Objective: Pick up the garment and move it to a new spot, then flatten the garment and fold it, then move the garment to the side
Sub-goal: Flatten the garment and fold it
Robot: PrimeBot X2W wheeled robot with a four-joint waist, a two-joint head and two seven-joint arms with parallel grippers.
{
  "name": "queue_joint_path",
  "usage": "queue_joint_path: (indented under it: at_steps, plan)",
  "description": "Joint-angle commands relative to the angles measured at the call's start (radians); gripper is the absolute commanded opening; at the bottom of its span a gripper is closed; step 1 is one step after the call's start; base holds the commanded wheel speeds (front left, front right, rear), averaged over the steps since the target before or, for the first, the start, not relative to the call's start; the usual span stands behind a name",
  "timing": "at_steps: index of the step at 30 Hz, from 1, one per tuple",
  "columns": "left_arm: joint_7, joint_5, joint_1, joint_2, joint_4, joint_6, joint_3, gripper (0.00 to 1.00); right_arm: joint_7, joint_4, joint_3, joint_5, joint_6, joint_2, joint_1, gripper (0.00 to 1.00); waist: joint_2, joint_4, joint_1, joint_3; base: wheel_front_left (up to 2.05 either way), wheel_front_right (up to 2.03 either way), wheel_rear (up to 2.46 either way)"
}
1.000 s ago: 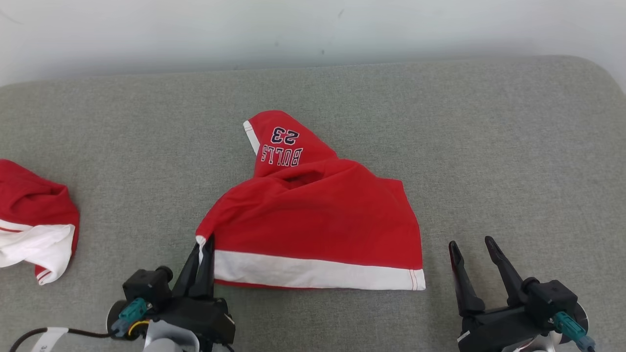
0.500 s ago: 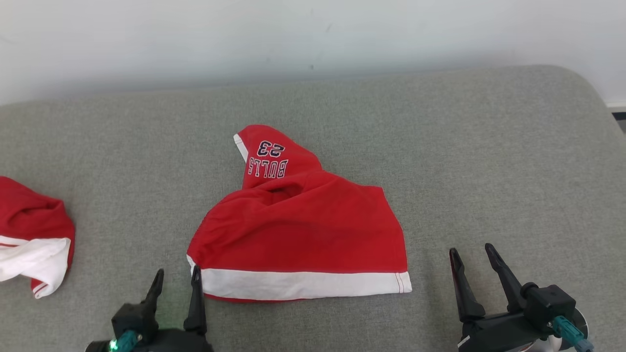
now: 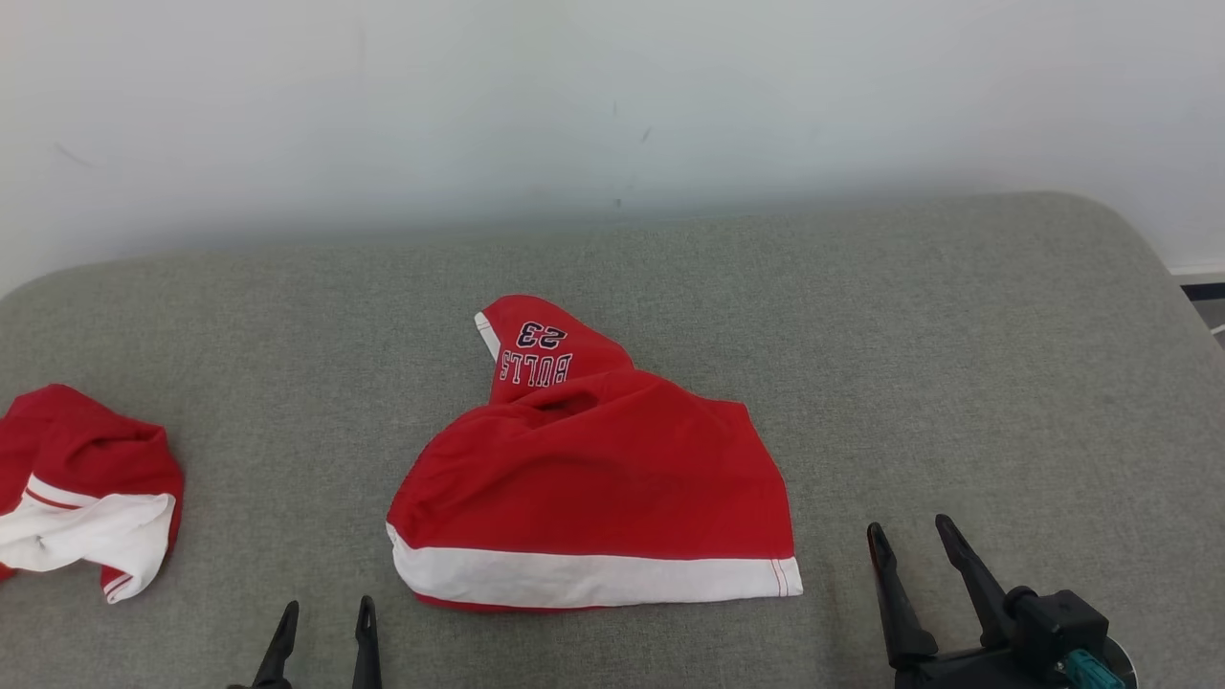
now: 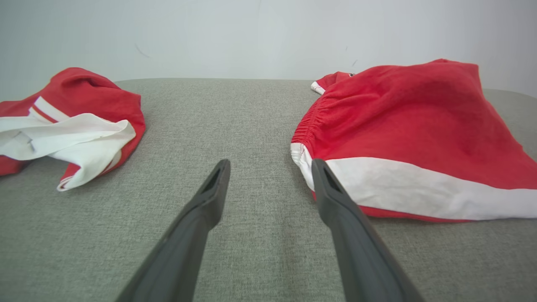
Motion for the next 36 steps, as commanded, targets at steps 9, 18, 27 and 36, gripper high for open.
queue_joint_path:
  at_steps: [9,18,27,36]
  plan:
    - [-0.004,0.028,0.053,0.001,-0.044,0.003,0.003,1.00,0.000,0.007,0.002,-0.009,-0.001,0.005,0.030,1.00,0.0000,0.014,0.0001,-0.022,0.00,0.00,0.00]
    - [-0.004,0.026,0.050,0.001,-0.046,0.005,-0.002,1.00,0.000,0.018,0.027,0.010,-0.001,0.006,0.030,1.00,0.0000,0.024,0.0001,-0.021,0.00,0.00,0.00]
    - [-0.004,0.005,0.042,0.001,-0.036,-0.017,-0.025,1.00,0.000,0.115,0.104,0.099,-0.001,-0.015,0.019,1.00,0.0000,0.061,0.0001,0.002,0.00,0.00,0.00]
    - [-0.004,0.014,0.012,0.001,-0.043,-0.030,-0.038,1.00,0.000,0.192,0.129,0.164,-0.001,-0.014,-0.039,1.00,0.0000,0.103,0.0001,0.060,0.00,0.00,0.00]
